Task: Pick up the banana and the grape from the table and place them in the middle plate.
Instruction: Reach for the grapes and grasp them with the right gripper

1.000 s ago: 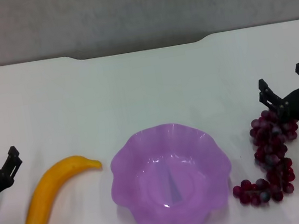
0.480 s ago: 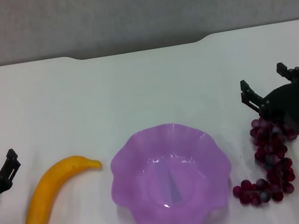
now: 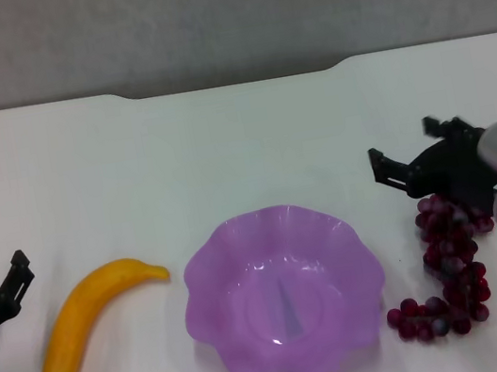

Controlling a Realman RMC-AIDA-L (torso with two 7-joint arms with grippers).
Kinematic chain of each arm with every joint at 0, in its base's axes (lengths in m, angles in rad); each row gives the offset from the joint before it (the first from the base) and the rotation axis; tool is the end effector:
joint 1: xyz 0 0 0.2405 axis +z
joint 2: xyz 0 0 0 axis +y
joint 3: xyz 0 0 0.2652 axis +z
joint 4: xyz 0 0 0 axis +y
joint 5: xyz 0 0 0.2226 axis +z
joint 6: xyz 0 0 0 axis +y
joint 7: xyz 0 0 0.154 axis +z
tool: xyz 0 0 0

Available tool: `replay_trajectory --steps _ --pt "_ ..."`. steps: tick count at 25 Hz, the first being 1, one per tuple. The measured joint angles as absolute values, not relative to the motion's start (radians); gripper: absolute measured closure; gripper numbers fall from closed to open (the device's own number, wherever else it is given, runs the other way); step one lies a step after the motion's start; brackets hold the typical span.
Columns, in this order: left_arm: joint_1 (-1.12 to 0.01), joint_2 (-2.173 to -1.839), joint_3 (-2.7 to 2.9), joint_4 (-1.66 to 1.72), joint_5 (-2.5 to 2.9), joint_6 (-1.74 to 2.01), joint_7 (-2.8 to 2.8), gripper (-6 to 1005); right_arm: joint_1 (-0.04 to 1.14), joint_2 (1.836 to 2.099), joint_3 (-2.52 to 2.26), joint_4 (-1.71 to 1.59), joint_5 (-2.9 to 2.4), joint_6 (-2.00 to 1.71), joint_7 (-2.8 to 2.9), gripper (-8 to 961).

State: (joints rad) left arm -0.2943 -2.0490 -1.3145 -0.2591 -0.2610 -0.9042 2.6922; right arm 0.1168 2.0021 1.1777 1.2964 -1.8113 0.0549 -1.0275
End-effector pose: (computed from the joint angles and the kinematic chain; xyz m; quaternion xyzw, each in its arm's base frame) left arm -0.3956 0.3247 -0.0261 -0.6795 -0.3799 -0.2697 0.5667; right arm 0.2338 0.3607 -0.0466 -0.8214 0.2710 0.1671 0.4732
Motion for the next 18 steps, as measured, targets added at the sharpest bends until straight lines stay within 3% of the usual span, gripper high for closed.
replay_trajectory --steps 7,12,18 --pt "-0.301 -2.049 -1.315 -0.261 -0.258 -0.896 2.692 199 0.179 2.000 1.445 1.292 -1.846 0.515 -0.873 70" --pt "-0.301 -2.049 -1.315 -0.261 -0.261 -0.895 2.692 199 0.202 2.000 1.557 1.312 -1.858 0.681 -0.821 227" --pt "-0.301 -2.049 -1.315 -0.261 -0.262 -0.894 2.692 199 0.209 2.000 1.654 1.370 -1.971 0.816 -0.621 207"
